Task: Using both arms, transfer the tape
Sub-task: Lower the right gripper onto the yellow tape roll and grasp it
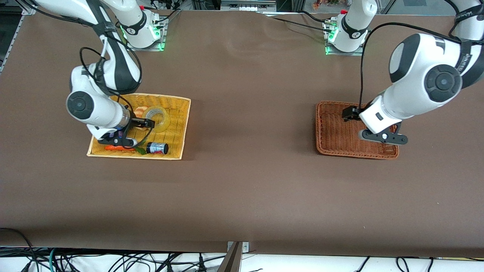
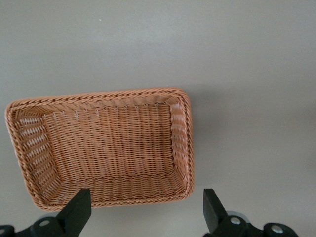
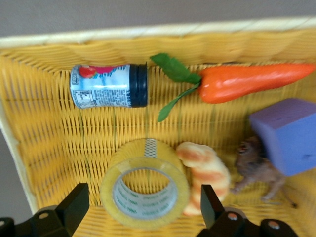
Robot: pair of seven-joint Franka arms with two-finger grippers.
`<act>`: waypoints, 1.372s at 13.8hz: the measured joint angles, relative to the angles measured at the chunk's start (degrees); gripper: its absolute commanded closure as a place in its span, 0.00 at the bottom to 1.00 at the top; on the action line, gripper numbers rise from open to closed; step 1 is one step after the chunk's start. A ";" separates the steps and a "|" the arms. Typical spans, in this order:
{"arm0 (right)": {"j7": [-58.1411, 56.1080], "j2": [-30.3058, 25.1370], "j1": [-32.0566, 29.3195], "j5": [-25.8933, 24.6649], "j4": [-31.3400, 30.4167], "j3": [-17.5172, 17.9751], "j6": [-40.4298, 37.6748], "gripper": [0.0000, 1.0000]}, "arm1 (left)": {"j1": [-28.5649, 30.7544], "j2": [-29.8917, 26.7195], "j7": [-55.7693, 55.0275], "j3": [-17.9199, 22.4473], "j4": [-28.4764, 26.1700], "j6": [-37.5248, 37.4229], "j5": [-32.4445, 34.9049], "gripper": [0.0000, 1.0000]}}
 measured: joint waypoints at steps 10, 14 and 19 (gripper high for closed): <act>6.28 0.07 3.00 -0.02 -11.54 2.77 14.96 0.00 | 0.39 -0.08 -0.07 0.13 0.00 -0.06 -0.04 0.00; 6.28 0.10 3.01 -0.02 -13.96 2.77 18.00 0.98 | 0.39 -0.08 -0.11 0.13 0.00 -0.08 -0.04 0.00; 6.27 0.10 3.15 -0.14 -14.29 2.82 18.58 1.00 | 0.39 -0.08 -0.14 0.13 0.00 -0.12 -0.04 0.00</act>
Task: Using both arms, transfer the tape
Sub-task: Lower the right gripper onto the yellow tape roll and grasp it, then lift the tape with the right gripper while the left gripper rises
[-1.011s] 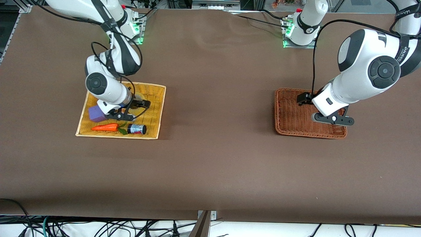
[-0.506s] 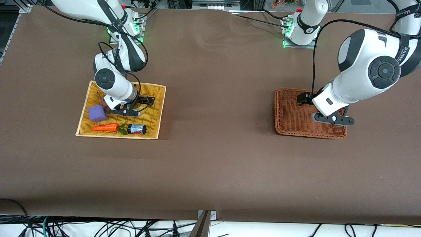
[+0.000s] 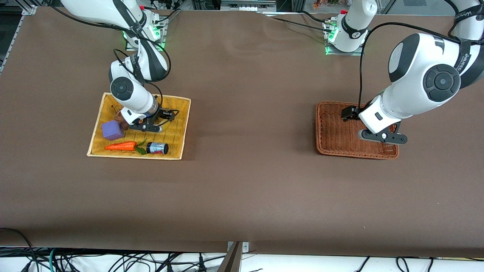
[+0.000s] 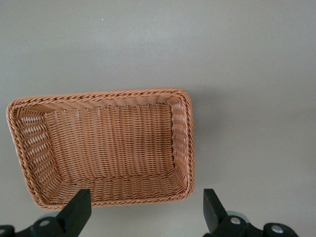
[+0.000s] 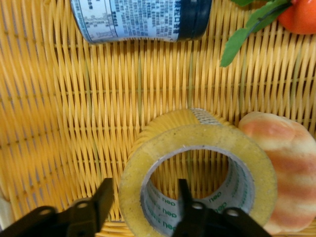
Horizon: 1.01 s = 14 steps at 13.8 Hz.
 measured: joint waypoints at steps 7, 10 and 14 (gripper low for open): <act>-0.06 -1.13 1.22 -0.15 3.13 0.11 -2.34 1.00 | 0.00 0.00 -0.09 0.00 0.00 -0.02 0.00 0.00; 0.00 -2.87 1.56 -0.14 14.18 0.16 -16.66 1.00 | 0.00 0.00 -0.14 0.00 0.00 -0.02 0.00 0.00; 10.96 -2.17 8.56 -0.01 25.80 0.42 -24.11 1.00 | 0.00 0.00 -0.49 -0.06 0.00 -0.02 0.00 0.00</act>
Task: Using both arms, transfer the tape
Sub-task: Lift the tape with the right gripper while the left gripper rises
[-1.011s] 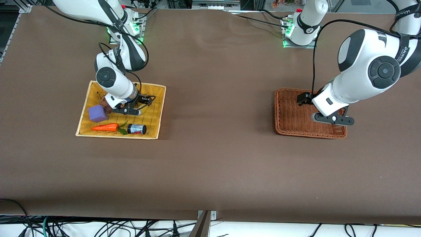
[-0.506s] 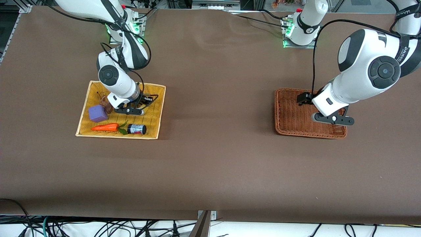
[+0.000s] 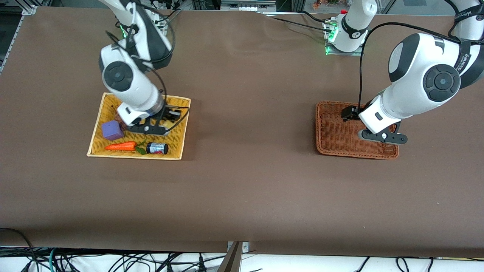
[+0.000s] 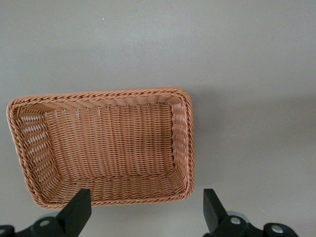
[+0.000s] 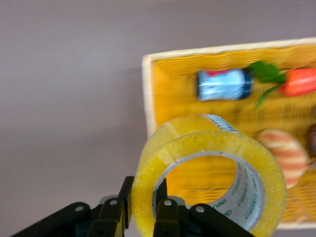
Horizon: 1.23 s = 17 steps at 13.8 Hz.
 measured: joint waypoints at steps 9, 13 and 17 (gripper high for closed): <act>25.18 24.72 18.18 -0.11 25.77 -0.02 1.00 1.00 | -0.11 0.00 -7.46 -3.90 0.00 0.00 -0.04 0.00; 25.50 29.12 21.69 -0.11 27.54 -0.06 4.92 1.00 | -0.16 0.03 -11.33 -5.75 0.00 0.00 -0.04 0.00; 25.66 32.92 23.25 -0.12 27.64 -0.12 9.23 1.00 | -0.22 1.16 -14.05 -7.21 -0.36 2.27 -0.09 0.00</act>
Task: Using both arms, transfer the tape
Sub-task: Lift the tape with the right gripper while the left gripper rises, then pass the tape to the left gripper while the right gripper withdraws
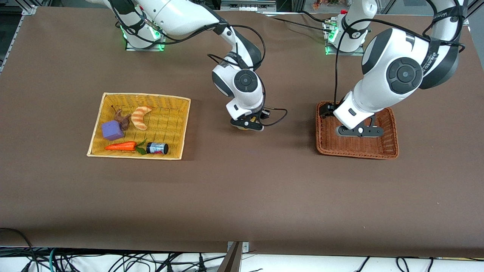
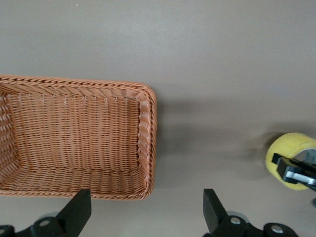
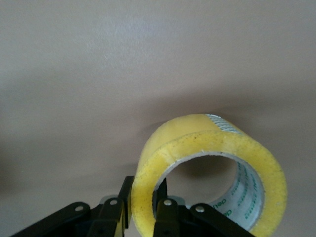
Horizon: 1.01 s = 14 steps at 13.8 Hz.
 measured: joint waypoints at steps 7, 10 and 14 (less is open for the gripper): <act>0.00 1.56 0.96 -3.54 1.06 -0.13 1.46 0.00 | -0.25 2.02 -2.96 -1.43 -1.24 4.17 -0.06 0.00; -0.85 -1.18 0.80 -5.07 4.05 -1.08 -4.18 0.00 | -0.37 2.21 -4.31 -2.61 -2.37 6.25 -0.29 0.00; -18.97 -11.77 -5.12 -5.38 6.08 -4.94 -20.64 0.00 | -0.41 2.54 -4.97 -2.88 -5.61 11.18 -2.87 0.00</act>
